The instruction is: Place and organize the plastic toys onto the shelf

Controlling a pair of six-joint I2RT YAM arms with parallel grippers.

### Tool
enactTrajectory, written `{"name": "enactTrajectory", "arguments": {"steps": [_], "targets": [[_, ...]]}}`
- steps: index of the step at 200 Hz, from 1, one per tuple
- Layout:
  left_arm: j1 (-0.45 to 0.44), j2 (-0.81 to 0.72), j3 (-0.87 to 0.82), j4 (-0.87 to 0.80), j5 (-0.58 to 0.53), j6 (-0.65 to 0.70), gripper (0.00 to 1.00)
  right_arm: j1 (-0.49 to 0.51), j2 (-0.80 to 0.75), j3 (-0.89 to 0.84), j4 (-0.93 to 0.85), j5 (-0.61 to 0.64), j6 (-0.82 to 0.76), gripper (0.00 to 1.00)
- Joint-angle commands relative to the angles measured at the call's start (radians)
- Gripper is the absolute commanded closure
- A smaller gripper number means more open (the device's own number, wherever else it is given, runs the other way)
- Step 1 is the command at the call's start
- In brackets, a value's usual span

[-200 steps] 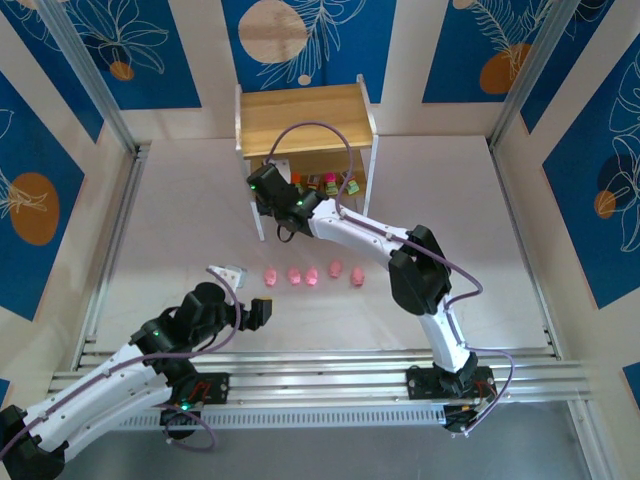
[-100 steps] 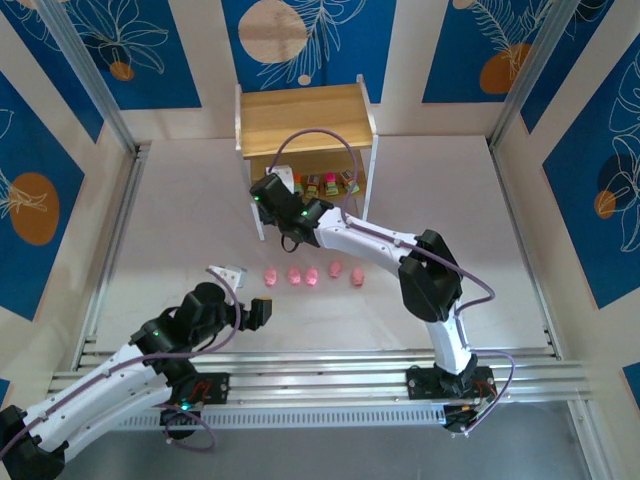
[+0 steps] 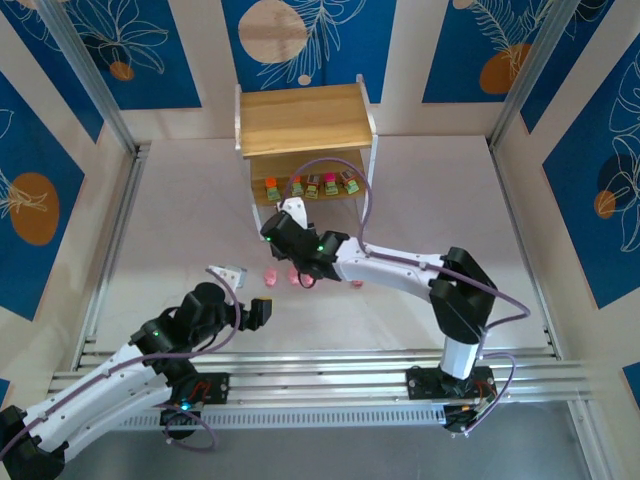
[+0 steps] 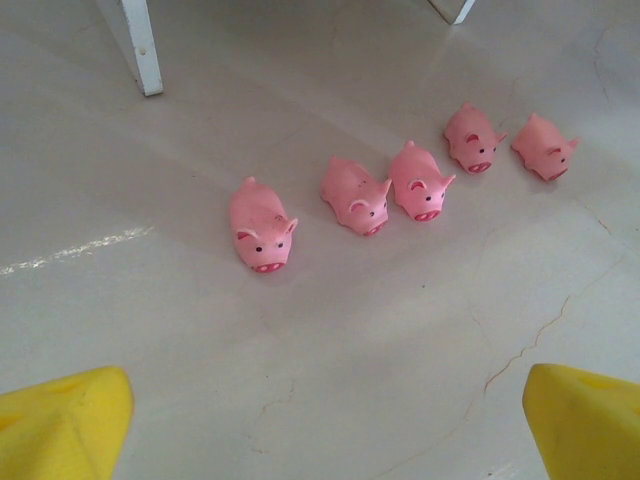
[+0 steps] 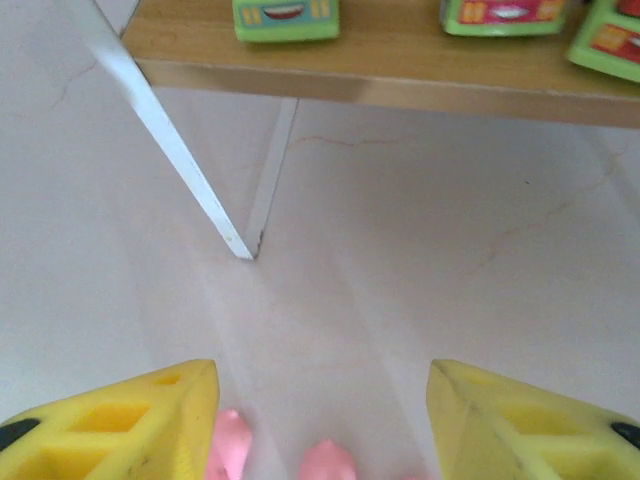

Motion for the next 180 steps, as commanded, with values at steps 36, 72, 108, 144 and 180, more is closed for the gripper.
{"name": "enactTrajectory", "arguments": {"steps": [36,72,108,144,180], "targets": [[0.001,-0.015,-0.001,-0.015,-0.032,0.003,0.00,0.011,-0.226,-0.194,-0.023,0.069,0.032,0.41],[0.000,-0.013,0.011,-0.029,-0.051,-0.002,0.00,0.003,-0.374,-0.315,-0.086,0.099,0.036,0.38],[0.002,-0.010,0.033,-0.040,-0.110,-0.010,0.00,-0.037,-0.538,-0.427,-0.157,0.117,0.050,0.35],[0.005,0.023,0.082,-0.033,-0.186,-0.001,0.00,-0.116,-0.700,-0.503,-0.229,0.100,0.032,0.28],[0.008,0.079,0.135,-0.008,-0.263,0.040,0.00,-0.216,-0.826,-0.545,-0.282,0.065,-0.015,0.19]]}}
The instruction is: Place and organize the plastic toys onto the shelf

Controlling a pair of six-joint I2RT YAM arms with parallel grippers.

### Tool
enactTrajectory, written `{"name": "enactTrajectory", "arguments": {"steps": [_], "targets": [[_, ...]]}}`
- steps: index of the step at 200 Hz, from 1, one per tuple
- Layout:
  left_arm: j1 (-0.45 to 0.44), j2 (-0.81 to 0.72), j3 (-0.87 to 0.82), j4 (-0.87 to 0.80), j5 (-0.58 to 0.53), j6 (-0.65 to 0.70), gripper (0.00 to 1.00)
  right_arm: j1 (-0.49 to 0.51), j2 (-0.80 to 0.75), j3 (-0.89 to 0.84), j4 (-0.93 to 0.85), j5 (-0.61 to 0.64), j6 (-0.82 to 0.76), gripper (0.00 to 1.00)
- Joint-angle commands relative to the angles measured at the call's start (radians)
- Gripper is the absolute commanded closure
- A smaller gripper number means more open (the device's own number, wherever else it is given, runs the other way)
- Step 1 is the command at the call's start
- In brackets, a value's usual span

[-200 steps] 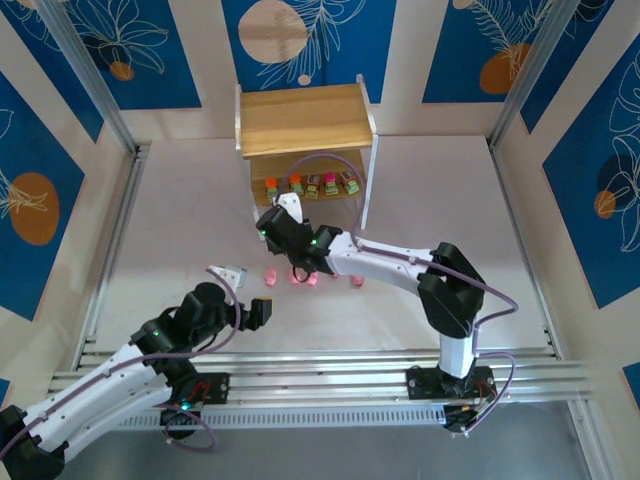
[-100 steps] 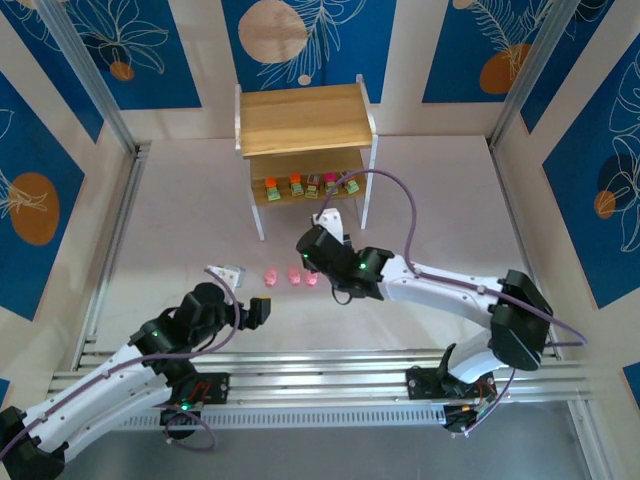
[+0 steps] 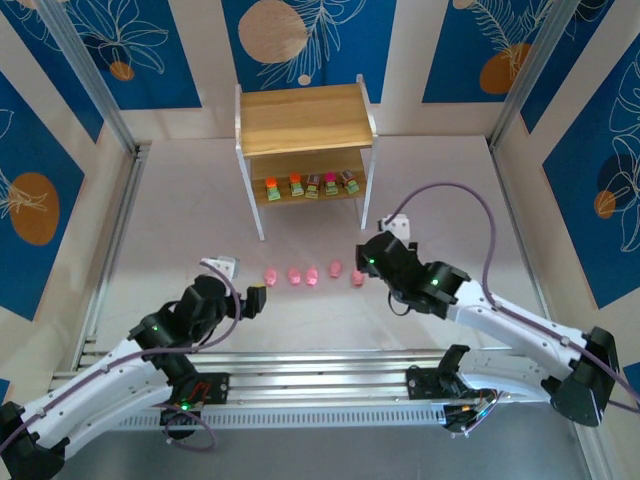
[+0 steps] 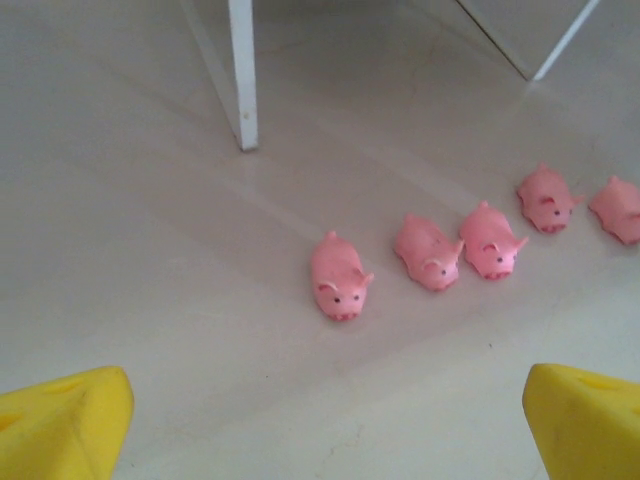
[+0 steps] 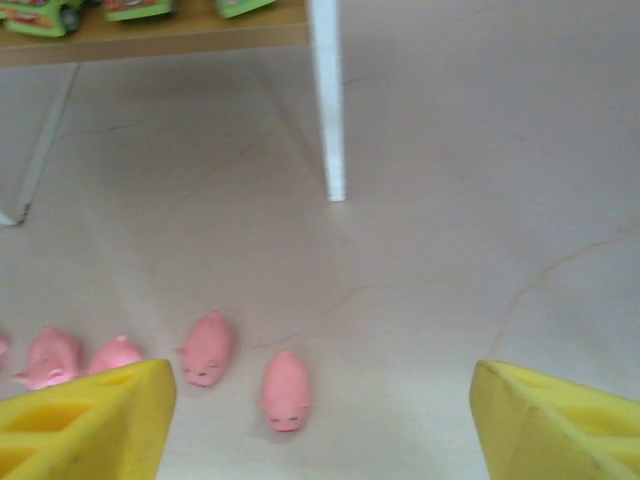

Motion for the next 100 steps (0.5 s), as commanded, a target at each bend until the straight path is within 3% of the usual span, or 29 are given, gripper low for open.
{"name": "enactTrajectory", "arguments": {"steps": [1,42,100], "targets": [[0.007,0.021,0.053,0.018,-0.085,0.040,0.00,-0.052,-0.071,-0.027,-0.057,-0.012,-0.033,0.19],[0.018,0.045,0.096,0.055,-0.108,0.100,0.00,-0.134,-0.167,-0.048,-0.077,-0.047,-0.087,0.13],[0.052,0.082,0.124,0.042,-0.140,0.101,0.00,-0.177,-0.171,-0.044,-0.096,-0.085,-0.095,0.12]]}}
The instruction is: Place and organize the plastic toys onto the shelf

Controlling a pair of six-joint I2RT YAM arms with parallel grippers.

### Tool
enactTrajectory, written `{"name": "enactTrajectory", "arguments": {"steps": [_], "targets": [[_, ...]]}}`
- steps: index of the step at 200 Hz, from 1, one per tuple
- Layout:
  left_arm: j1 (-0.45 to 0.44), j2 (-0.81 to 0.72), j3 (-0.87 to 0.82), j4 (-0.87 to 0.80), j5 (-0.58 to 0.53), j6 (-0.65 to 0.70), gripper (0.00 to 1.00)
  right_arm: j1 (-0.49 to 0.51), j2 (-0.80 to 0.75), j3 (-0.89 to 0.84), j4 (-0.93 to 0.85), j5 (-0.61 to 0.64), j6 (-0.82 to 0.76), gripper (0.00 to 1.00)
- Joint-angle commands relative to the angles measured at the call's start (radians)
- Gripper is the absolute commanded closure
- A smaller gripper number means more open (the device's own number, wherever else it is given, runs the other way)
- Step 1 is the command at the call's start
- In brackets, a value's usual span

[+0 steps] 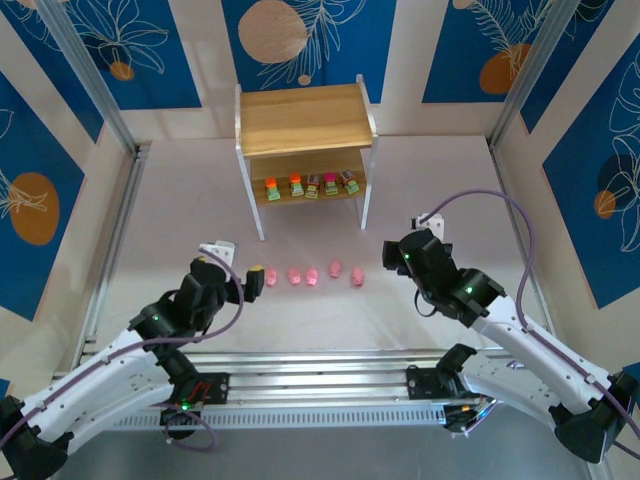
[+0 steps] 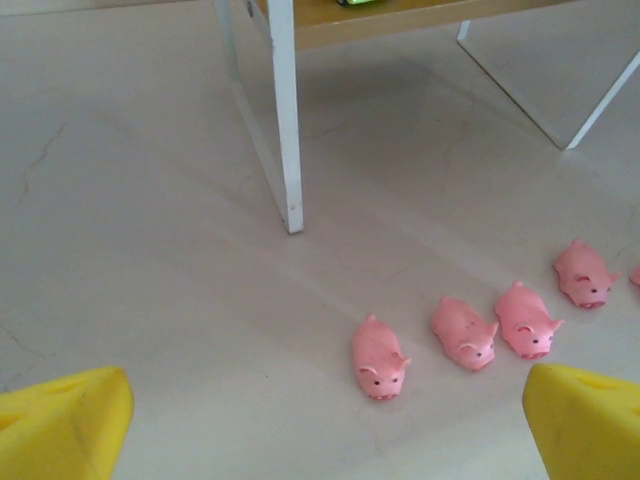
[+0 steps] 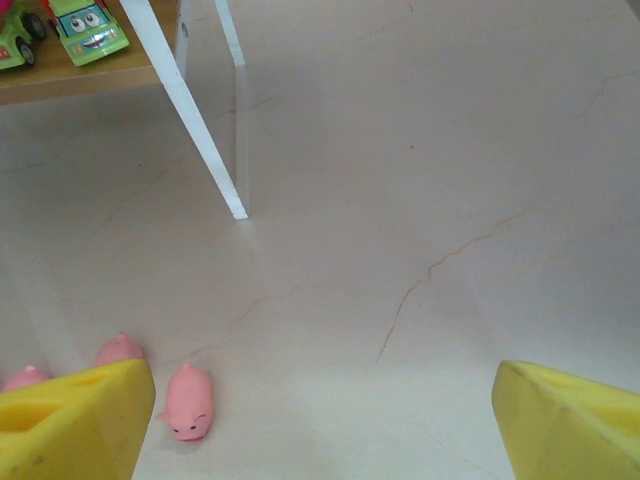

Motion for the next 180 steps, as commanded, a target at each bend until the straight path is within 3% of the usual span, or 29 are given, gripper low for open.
{"name": "enactTrajectory", "arguments": {"steps": [1,76,180], "targets": [[0.020,0.013,0.027,0.002,-0.050,0.006,0.00,-0.012,-0.001,-0.006,-0.018,-0.035,-0.012,0.12],[0.042,0.044,-0.047,0.091,-0.053,0.019,0.00,-0.013,0.042,-0.094,0.030,-0.113,0.057,0.12],[0.076,0.162,-0.140,0.314,0.024,0.052,0.00,0.064,0.156,-0.126,0.085,-0.124,0.126,0.23]]}}
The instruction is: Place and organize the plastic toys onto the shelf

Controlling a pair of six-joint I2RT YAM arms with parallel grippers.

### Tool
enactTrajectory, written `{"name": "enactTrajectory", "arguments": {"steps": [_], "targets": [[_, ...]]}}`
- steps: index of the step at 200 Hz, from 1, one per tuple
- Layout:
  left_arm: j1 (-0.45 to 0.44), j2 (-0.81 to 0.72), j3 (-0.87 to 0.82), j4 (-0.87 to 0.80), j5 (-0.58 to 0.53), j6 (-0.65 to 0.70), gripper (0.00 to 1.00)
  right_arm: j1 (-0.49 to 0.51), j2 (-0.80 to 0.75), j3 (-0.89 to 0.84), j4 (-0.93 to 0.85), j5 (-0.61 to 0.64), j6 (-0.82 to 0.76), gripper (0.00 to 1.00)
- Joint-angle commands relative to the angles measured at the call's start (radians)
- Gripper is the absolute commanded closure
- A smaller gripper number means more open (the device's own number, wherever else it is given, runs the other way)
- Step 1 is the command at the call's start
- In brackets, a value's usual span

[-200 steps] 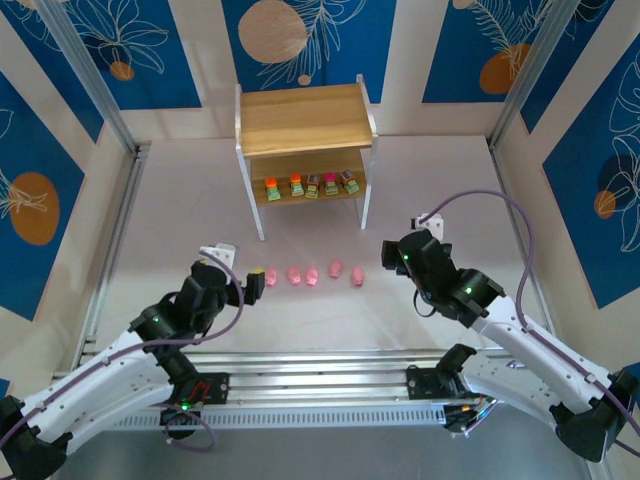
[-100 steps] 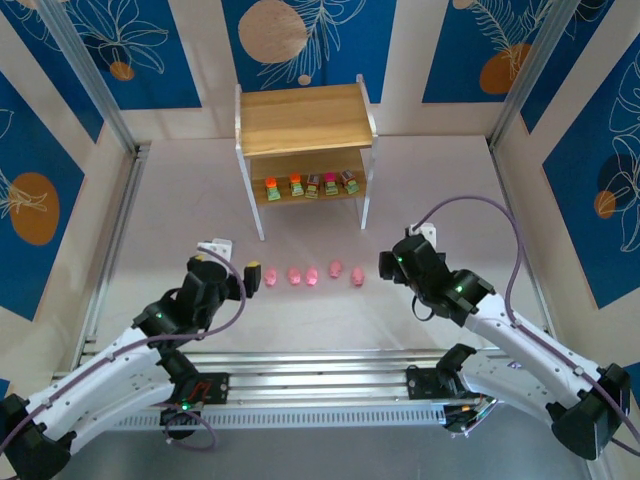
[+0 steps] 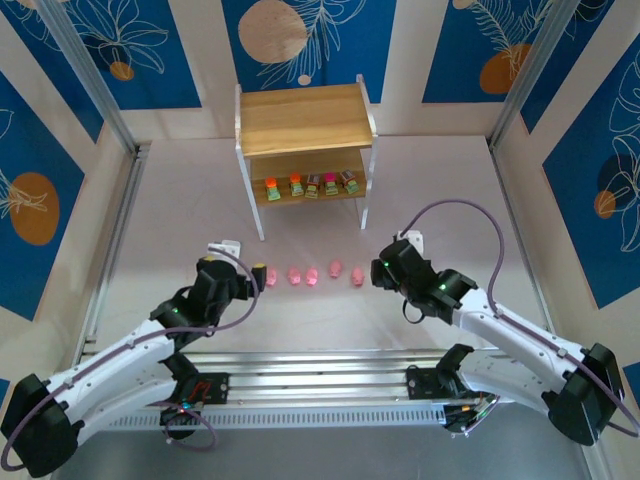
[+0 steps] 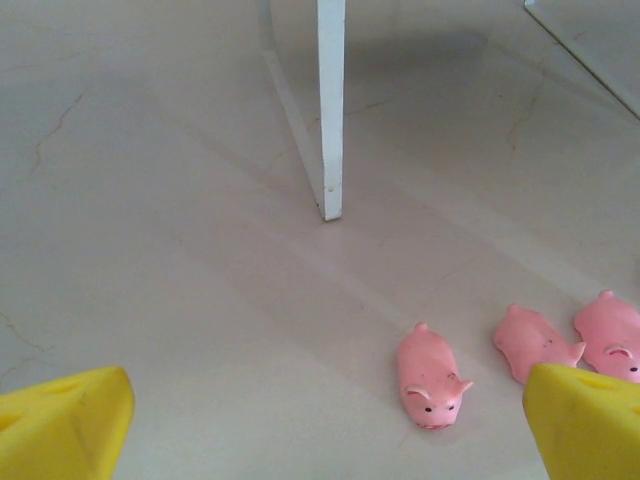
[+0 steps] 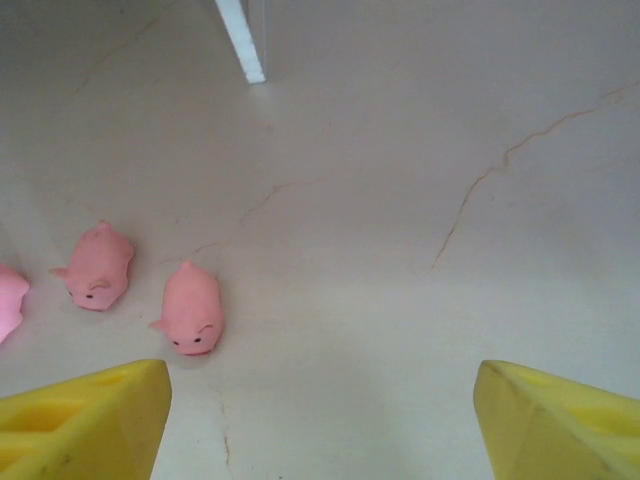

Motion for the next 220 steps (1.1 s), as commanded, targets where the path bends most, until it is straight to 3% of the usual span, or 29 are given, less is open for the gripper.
{"name": "enactTrajectory", "arguments": {"steps": [1,220], "targets": [[0.013,0.014,-0.028,0.085,0.034,0.035,0.00,0.024,0.029,-0.006,0.024,-0.005,0.034,0.23],[0.025,0.066,-0.073,0.184,0.118,0.064,0.00,0.058,0.493,0.197,0.099,-0.131,0.044,0.31]]}}
